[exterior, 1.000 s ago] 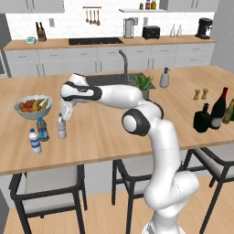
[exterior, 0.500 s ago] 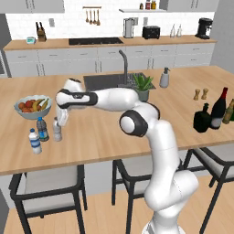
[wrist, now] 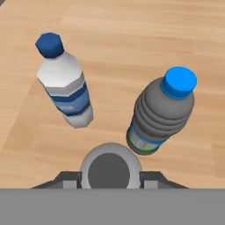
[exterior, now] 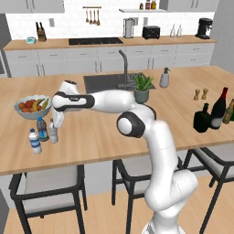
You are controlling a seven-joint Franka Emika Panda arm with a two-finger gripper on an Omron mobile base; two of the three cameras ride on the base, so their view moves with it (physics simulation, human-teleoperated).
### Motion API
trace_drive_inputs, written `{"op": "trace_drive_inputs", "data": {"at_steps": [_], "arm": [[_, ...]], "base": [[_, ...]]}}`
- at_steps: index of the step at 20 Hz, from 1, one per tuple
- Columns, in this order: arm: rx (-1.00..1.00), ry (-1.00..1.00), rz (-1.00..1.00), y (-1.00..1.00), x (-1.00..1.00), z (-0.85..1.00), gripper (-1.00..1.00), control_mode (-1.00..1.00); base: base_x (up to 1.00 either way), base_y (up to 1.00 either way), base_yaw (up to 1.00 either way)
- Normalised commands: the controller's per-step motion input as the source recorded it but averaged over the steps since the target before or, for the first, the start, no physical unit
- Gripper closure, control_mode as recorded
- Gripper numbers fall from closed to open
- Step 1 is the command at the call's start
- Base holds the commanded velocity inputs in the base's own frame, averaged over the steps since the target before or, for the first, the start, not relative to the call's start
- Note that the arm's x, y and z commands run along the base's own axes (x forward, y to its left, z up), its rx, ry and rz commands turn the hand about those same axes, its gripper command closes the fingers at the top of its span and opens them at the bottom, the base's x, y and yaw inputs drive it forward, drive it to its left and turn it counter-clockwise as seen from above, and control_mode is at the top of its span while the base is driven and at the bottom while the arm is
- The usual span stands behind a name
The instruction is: Move the plastic bottles in the middle to the plastics group, and the glass bottles in the middle to the glass group.
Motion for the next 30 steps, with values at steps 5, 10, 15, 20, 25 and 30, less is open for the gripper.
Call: {"op": "trace_drive_inputs", "data": {"at_steps": [5,10,15,20,25,30], "arm": [[0.0,0.02,0.0,0.0,0.0,-0.21,1.0,-1.0],[0.0,0.02,0.0,0.0,0.0,-0.27,1.0,-1.0],[0.0,0.0,0.0,0.03,0.0,-0.07,1.0,-1.0],[0.0,0.0,0.0,0.06,0.0,0.0,-1.0,-1.0],[0.0,0.0,0.0,0.01,0.0,0.0,-1.0,-1.0],[0.0,0.0,0.0,0.0,-0.02,0.0,-1.0,-1.0]], "base": [[0.0,0.0,0.0],[0.0,0.0,0.0],[0.0,0.0,0.0],[0.0,0.0,0.0],[0.0,0.0,0.0],[0.0,0.0,0.0]]}}
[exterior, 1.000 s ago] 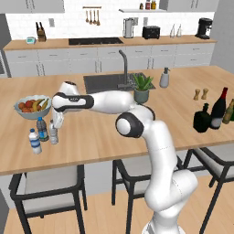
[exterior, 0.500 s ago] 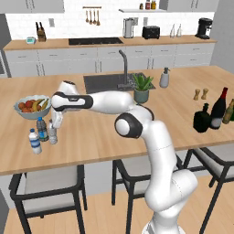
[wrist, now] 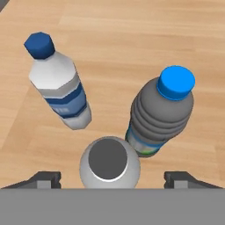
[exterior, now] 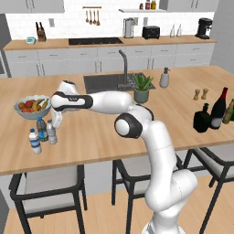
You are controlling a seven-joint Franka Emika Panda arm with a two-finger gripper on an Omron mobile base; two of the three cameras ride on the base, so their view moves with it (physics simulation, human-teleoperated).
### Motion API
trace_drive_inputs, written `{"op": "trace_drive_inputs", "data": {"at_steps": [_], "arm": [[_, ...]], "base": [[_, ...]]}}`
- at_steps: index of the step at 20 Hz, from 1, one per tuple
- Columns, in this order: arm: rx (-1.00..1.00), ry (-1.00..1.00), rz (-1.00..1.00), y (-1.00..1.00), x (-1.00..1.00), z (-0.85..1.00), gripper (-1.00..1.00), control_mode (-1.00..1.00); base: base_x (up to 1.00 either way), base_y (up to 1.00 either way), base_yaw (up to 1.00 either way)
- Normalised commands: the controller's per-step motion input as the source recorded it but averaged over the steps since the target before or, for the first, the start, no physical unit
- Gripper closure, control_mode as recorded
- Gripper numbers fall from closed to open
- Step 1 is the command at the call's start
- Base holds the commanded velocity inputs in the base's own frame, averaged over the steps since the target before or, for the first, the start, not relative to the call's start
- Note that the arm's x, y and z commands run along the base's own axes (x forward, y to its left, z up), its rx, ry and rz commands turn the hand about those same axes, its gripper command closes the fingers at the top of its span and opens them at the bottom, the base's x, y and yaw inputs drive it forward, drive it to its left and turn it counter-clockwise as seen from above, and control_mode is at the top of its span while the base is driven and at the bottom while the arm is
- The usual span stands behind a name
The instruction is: Move the plastic bottles in the middle to the plastics group, and the glass bottles in the middle to the glass group.
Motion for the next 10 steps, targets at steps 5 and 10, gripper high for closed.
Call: {"op": "trace_drive_inputs", "data": {"at_steps": [5,10], "arm": [[0.0,-0.01,-0.01,-0.04,-0.13,0.05,-1.0,-1.0],[0.01,-0.07,-0.13,-0.45,-0.66,0.25,-1.0,-1.0]], "base": [[0.0,0.0,0.0],[0.0,0.0,0.0]]}}
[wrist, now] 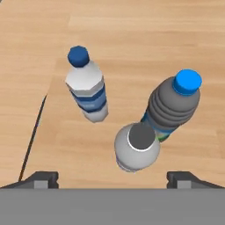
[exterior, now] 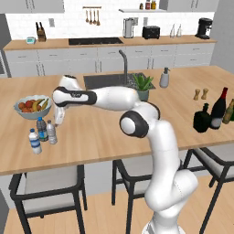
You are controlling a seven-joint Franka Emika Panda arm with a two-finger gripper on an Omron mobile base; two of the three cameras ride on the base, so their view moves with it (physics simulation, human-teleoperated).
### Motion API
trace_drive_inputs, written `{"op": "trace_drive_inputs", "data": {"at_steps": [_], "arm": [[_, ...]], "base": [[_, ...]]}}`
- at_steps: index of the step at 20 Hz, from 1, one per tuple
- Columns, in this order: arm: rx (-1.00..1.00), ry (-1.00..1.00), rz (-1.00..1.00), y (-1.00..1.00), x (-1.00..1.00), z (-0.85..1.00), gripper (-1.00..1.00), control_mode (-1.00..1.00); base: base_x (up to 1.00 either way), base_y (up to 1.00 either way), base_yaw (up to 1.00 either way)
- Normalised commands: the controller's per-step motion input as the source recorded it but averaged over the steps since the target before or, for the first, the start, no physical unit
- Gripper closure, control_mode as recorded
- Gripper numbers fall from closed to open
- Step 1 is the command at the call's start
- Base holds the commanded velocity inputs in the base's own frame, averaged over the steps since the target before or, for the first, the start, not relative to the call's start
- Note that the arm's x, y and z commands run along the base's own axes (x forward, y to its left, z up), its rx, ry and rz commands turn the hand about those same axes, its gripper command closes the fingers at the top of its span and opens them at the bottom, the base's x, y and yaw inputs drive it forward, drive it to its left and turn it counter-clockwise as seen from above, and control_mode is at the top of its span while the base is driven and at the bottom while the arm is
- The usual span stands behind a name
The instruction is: Move the plastic bottles in the middle to the plastics group, and the glass bottles in the middle to the glass group.
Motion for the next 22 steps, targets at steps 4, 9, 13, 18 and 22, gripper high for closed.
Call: {"op": "trace_drive_inputs", "data": {"at_steps": [4,9,13,18,22], "arm": [[0.04,-0.1,-0.15,-0.83,-0.97,0.12,-1.0,-1.0],[0.12,-0.08,-0.11,-1.0,-0.98,0.0,-1.0,-1.0],[0.1,-0.04,-0.07,-0.86,-0.85,0.0,-1.0,-1.0],[0.15,-0.06,-0.06,-0.89,-0.32,0.16,-1.0,-1.0],[-0.03,-0.05,-0.17,-0.98,-0.25,0.85,-1.0,-1.0]], "base": [[0.0,0.0,0.0],[0.0,0.0,0.0],[0.0,0.0,0.0],[0.0,0.0,0.0],[0.0,0.0,0.0]]}}
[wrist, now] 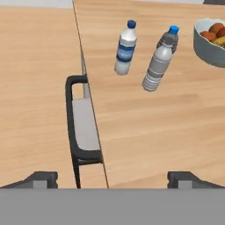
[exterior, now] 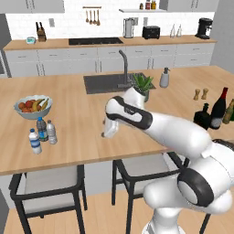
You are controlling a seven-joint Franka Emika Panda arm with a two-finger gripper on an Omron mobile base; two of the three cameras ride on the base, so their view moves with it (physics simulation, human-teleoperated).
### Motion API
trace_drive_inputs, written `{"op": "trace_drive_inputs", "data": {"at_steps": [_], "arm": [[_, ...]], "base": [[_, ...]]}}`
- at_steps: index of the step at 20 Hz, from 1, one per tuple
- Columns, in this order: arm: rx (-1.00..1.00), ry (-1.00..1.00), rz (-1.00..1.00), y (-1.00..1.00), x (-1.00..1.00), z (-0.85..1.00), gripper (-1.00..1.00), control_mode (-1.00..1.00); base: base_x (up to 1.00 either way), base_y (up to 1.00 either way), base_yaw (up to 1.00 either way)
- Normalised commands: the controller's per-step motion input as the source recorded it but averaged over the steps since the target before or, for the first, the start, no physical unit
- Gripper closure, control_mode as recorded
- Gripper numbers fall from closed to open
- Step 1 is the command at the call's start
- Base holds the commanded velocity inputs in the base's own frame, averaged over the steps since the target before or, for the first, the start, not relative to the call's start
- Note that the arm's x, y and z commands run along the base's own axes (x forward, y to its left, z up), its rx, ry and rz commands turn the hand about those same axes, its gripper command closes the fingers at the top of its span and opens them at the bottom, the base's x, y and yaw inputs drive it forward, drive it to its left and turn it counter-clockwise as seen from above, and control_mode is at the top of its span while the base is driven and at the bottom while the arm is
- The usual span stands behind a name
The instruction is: Move the plastic bottles in the middle to the plastics group, and the glass bottles in the middle to the glass group.
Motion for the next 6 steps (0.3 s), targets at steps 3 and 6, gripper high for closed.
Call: {"op": "trace_drive_inputs", "data": {"at_steps": [3,6], "arm": [[-0.1,0.0,-0.29,-1.0,-0.22,0.98,-1.0,-1.0],[-0.16,0.0,-0.34,-1.0,-0.28,0.82,-1.0,-1.0]], "base": [[0.0,0.0,0.0],[0.0,0.0,0.0]]}}
